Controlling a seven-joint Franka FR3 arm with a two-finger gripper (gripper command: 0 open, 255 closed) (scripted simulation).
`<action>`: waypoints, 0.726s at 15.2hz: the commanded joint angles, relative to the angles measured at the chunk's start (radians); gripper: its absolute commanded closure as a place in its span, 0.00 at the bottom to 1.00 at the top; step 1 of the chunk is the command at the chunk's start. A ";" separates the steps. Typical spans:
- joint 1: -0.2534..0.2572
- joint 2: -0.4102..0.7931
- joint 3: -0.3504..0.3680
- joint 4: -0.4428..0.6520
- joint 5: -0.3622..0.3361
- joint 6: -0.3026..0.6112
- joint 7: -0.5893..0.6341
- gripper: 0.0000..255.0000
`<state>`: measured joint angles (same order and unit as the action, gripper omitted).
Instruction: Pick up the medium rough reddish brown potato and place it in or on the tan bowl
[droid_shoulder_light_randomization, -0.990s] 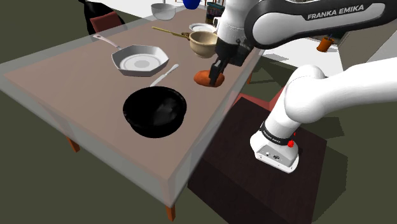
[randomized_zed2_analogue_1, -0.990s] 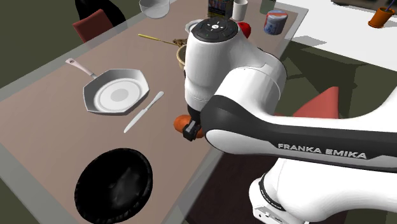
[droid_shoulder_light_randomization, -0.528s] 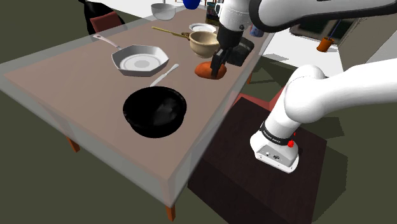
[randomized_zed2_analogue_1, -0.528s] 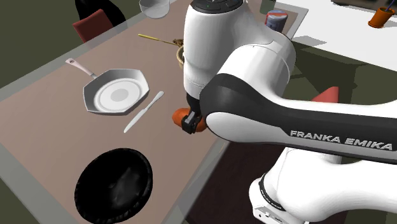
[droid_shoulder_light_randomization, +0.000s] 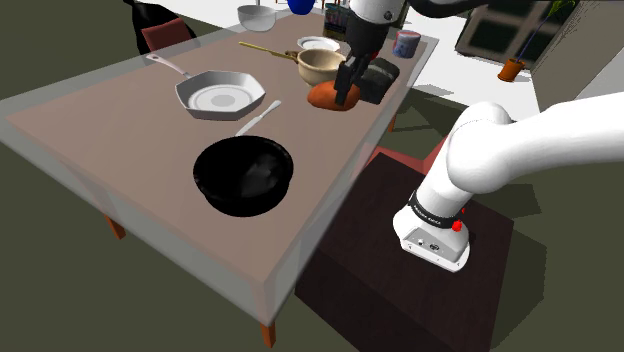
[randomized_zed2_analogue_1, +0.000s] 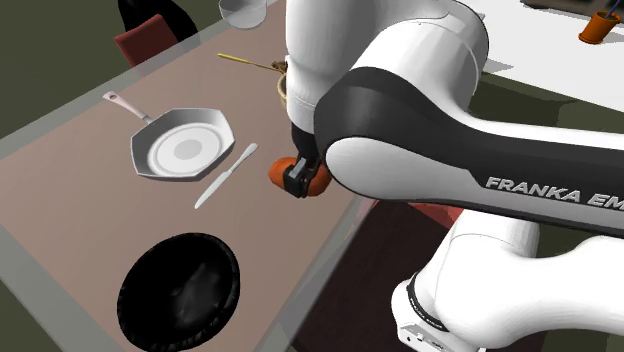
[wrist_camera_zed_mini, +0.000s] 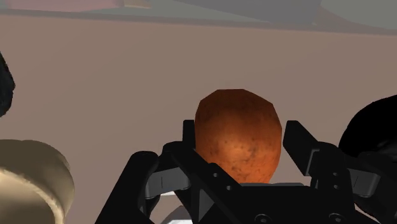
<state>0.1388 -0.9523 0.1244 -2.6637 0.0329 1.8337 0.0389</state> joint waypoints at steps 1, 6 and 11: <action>-0.003 0.004 -0.004 0.029 -0.003 -0.025 -0.003 1.00; -0.006 0.016 -0.008 0.102 -0.008 -0.087 -0.006 1.00; -0.038 0.082 -0.072 0.154 -0.053 -0.071 -0.071 1.00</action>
<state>0.1107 -0.8949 0.0723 -2.5168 -0.0056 1.7453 -0.0109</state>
